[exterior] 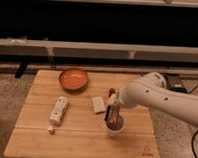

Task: Place the eraser in the ceramic cup

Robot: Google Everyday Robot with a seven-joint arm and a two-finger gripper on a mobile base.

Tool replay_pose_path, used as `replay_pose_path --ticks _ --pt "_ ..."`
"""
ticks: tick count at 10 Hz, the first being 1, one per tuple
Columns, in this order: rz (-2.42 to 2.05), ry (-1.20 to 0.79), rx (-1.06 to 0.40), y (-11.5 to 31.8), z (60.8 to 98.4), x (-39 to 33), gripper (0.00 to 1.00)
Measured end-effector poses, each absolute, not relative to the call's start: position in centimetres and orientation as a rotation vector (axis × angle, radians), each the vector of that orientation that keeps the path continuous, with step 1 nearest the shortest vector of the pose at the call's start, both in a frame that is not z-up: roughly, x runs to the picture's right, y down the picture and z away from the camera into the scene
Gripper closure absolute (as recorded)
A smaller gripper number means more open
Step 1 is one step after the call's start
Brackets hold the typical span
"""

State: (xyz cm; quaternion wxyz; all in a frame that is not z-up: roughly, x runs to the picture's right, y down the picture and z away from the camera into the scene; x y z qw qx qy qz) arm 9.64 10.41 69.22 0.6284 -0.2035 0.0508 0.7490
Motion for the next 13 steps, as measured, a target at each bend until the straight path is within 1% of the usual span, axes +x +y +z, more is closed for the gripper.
replay_pose_path --ticks 1,8,11,13 --pt "1.737 0.124 -0.452 10.9 69.3 10.2 0.31" --pt "1.805 0.141 -0.349 11.5 69.4 11.6 0.31" --pt "1.729 0.09 -0.332 10.7 67.5 9.0 0.31" --pt "1.614 0.07 -0.367 9.8 67.1 5.1 0.31"
